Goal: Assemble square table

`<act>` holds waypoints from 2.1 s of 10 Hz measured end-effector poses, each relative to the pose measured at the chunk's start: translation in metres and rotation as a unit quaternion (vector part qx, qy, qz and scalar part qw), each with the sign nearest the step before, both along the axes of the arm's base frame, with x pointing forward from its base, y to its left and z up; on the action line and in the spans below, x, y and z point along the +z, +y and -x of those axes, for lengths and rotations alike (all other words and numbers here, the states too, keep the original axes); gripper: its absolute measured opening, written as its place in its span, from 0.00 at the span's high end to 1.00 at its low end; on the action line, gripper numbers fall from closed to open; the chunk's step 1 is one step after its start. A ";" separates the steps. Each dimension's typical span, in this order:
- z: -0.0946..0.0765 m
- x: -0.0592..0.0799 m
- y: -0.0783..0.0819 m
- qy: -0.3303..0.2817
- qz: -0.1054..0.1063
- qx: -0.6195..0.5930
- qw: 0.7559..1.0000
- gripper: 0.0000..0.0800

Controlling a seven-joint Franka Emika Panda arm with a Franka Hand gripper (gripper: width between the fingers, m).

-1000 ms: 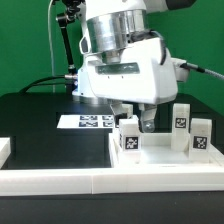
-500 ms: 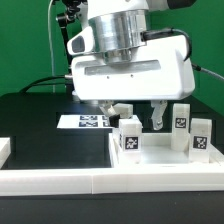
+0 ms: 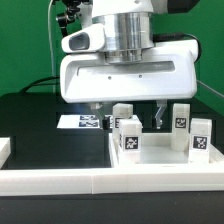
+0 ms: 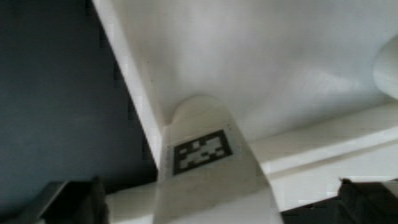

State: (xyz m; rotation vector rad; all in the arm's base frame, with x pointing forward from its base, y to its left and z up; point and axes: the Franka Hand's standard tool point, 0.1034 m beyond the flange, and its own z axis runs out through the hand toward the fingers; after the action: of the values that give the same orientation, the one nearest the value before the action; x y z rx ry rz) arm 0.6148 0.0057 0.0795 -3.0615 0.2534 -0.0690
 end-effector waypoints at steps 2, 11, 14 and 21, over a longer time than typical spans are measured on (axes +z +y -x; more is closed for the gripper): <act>0.000 0.000 0.000 -0.004 0.006 0.062 0.998 0.19; -0.001 0.001 -0.003 -0.006 0.003 0.066 0.998 0.64; -0.001 0.001 0.000 0.000 -0.017 -0.109 0.994 0.64; 0.000 0.001 0.008 0.020 -0.048 -0.467 0.883 0.64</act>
Offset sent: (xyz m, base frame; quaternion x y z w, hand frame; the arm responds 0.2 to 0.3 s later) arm 0.0000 0.0000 0.0000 0.0000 0.0000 0.0000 1.0000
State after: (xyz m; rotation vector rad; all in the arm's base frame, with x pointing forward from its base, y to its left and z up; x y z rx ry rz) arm 0.6153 0.0134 0.0809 -2.5310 1.6260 -0.0362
